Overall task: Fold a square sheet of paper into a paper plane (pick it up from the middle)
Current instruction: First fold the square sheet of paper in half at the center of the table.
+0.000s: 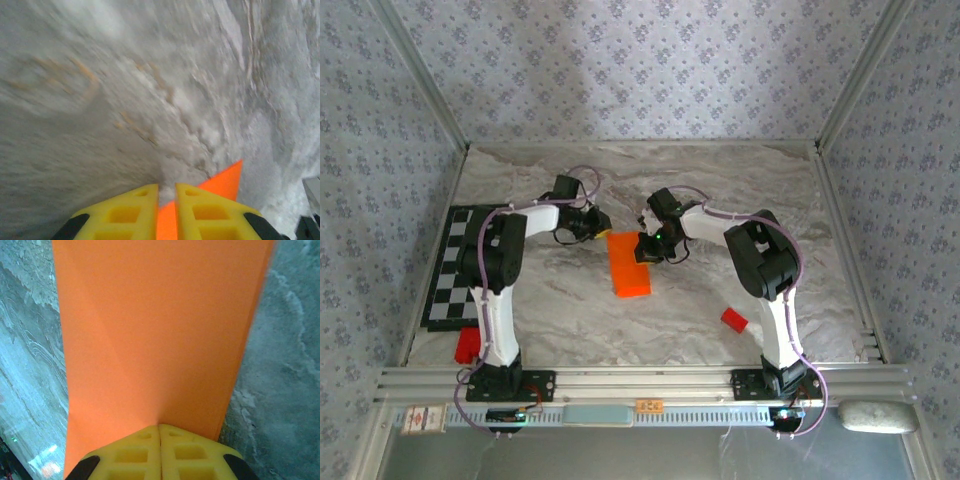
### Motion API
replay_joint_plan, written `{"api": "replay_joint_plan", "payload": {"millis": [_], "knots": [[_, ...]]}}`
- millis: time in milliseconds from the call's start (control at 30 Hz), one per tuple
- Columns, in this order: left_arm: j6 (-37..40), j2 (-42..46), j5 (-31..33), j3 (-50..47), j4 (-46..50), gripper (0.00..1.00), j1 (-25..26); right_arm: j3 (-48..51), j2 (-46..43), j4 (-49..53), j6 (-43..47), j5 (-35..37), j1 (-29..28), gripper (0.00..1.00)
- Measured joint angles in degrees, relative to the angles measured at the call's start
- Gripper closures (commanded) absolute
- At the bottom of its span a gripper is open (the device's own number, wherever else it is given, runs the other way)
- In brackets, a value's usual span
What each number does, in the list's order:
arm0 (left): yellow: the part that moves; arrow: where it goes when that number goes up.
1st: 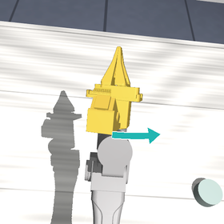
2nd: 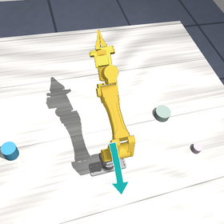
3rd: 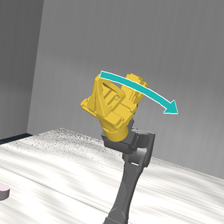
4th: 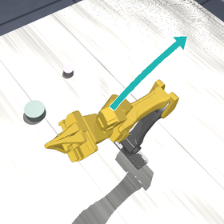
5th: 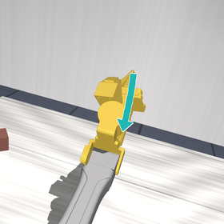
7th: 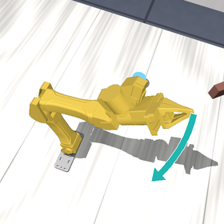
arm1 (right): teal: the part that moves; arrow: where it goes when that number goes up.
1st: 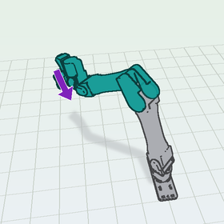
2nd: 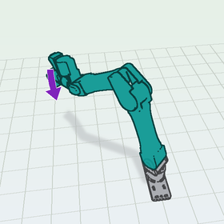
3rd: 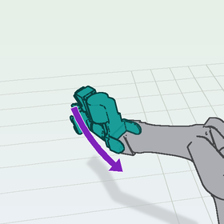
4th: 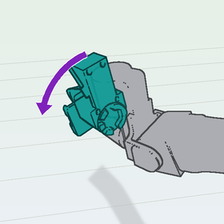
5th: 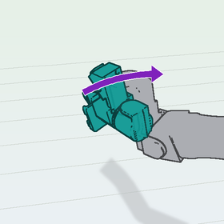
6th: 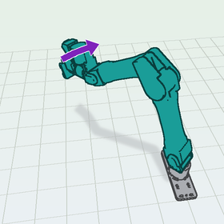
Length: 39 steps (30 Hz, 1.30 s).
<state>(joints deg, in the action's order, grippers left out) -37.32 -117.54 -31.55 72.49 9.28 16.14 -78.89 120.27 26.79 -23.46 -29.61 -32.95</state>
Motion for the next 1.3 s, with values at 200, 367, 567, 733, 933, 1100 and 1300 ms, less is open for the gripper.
{"api": "replay_joint_plan", "payload": {"millis": [200, 367, 567, 733, 933, 1100, 1300], "knots": [[1.9, 1.4, 2.6, 1.0, 4.3, 0.84, -0.4, 0.0, 0.0, 0.0, 0.0, 0.2, 0.0, 0.92], [0.4, 11.3, 3.4, -6.0, 4.7, 0.86, 3.8, 0.0, -0.1, 0.0, 0.0, 0.2, -0.1, 0.93], [-4.6, 19.8, 3.1, -15.2, 2.4, 0.89, 10.3, -0.1, 0.0, 0.0, 0.0, 0.2, -0.1, 0.94], [-8.1, 20.0, 3.1, -20.2, 1.6, 0.90, 13.4, -0.1, 0.0, 0.1, -0.1, 0.2, -0.1, 0.94], [-9.2, 19.5, 2.7, -21.4, 0.9, 0.90, 14.4, -0.1, 0.1, 0.2, -0.5, 0.2, -0.1, 0.94], [-8.6, 17.7, 3.9, -21.9, 1.0, 0.90, 14.1, -0.1, 0.1, 0.2, -0.7, 0.2, -0.1, 0.94], [-6.7, 17.5, 4.3, -22.7, 1.1, 0.90, 13.5, -0.2, 0.1, 0.2, -0.7, 0.2, -0.1, 0.94]]}}
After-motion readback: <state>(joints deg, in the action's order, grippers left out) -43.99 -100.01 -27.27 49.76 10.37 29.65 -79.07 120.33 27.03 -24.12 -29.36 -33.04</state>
